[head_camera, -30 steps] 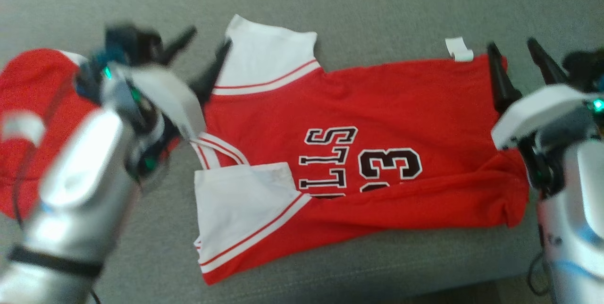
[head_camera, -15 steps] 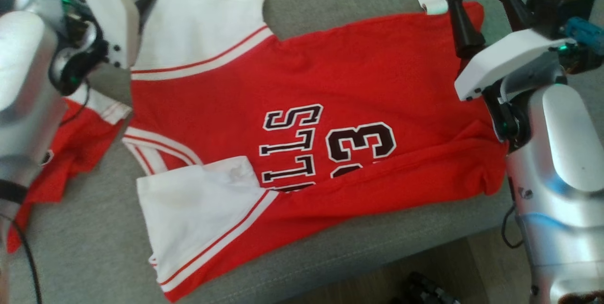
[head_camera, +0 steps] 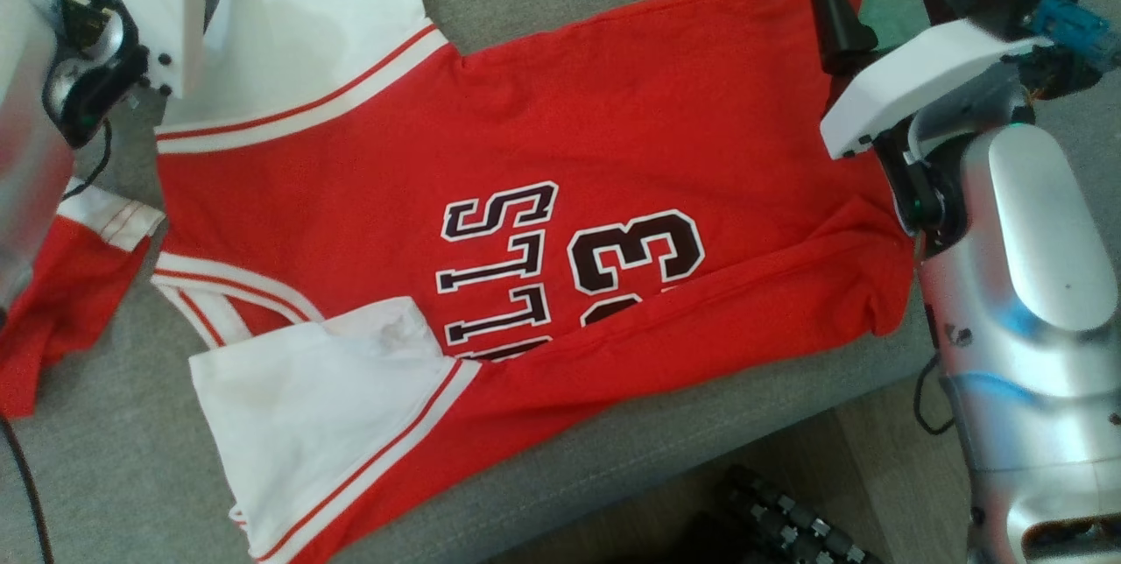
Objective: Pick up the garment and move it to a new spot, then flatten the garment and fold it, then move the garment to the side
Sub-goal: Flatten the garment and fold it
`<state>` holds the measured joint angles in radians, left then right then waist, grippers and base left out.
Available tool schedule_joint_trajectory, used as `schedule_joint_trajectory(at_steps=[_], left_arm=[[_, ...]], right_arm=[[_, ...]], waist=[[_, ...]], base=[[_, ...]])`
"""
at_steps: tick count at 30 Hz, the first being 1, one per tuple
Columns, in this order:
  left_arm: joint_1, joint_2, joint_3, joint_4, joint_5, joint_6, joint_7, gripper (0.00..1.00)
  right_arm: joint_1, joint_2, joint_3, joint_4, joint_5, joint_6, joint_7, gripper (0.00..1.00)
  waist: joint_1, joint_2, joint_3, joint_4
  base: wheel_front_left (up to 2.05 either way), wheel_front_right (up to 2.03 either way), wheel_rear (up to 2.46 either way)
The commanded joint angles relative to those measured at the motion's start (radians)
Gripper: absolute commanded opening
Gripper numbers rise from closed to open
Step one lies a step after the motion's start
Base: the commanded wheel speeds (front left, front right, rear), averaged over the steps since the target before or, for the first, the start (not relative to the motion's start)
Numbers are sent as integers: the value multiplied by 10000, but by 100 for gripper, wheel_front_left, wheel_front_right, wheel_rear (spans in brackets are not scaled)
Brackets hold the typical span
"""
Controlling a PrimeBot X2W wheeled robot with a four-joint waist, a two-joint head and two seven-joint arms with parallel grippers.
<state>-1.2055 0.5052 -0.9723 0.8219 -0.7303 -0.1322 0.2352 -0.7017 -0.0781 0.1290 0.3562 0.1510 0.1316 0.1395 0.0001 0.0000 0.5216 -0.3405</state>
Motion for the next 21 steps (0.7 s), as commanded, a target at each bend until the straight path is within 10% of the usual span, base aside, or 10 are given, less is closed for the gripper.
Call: schedule_joint_trajectory(at_steps=[1,3,21], left_arm=[[-457,400,148,-59,-112,16,17,100],[-484,378,-97,-27,-344,16,90,0],[-409,-26,-755,-810,-2088,16,-1878,0]], right_arm=[[-203,80,144,-352,-42,-9,-62,100],[-228,84,110,-319,-81,-9,-43,100],[-610,-1291,-940,2084,331,-9,1906,100]], waist=[[-1,0,23,-26],[-1,0,25,-1],[-1,0,-834,1742]], base=[[0,0,0],[0,0,0],[0,0,0]])
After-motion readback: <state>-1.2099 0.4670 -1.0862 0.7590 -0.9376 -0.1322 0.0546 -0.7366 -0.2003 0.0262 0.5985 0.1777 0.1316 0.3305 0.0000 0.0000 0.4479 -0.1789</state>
